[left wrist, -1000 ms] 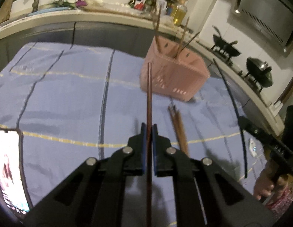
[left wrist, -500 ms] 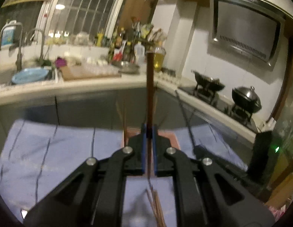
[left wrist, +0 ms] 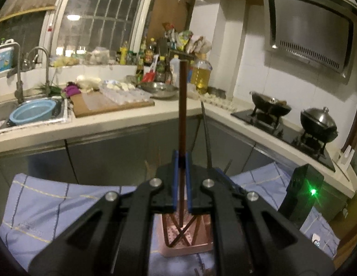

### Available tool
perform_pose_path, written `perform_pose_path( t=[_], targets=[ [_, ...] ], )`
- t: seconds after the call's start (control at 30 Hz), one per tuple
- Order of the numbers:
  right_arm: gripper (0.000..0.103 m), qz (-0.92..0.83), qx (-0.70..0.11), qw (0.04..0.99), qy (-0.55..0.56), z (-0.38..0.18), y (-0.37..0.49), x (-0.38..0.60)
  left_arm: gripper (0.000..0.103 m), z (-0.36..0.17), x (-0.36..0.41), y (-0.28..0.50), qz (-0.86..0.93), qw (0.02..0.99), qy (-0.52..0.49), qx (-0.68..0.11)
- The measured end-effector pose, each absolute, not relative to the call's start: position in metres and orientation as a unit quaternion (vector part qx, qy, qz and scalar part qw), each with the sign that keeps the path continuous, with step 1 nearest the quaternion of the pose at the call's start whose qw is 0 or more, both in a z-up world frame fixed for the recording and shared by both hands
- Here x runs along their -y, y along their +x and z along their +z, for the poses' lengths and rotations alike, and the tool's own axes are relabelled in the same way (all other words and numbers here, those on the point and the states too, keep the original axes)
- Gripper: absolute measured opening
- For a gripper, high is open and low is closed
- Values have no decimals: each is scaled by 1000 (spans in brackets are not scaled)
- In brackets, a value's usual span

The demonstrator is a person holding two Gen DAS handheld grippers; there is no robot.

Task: Organize utensils
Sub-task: 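Lift both held chopsticks and carry them over the pink basket, then lower both chopsticks into the pink basket and open both tools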

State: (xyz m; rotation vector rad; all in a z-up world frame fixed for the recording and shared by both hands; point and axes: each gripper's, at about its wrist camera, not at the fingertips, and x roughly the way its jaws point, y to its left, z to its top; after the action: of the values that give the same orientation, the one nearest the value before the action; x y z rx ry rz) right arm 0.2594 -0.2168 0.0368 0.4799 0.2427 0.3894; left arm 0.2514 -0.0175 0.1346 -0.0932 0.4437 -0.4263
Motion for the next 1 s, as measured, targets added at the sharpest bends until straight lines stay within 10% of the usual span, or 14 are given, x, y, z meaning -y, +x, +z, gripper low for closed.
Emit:
perform_pose_path(
  t=[0.37, 0.47, 0.67, 0.77, 0.9, 1.0],
  targets=[
    [6, 196, -127, 952, 198, 21, 257, 202, 7, 91, 29, 268, -211, 936, -21, -280],
    [6, 204, -121, 954, 186, 26, 250, 202, 30, 93, 21, 271, -200, 937, -38, -285],
    [6, 226, -111, 954, 166, 31, 233, 202, 37, 115, 10, 269, -220, 936, -70, -265],
    [6, 237, -101, 956, 139, 33, 219, 197, 63, 124, 16, 277, -236, 930, -76, -271],
    [6, 248, -86, 961, 92, 35, 203, 187, 62, 134, 30, 286, -255, 928, -61, -263],
    [6, 250, -76, 963, 69, 38, 196, 183, 12, 135, 41, 297, -268, 922, -51, -273]
  ],
)
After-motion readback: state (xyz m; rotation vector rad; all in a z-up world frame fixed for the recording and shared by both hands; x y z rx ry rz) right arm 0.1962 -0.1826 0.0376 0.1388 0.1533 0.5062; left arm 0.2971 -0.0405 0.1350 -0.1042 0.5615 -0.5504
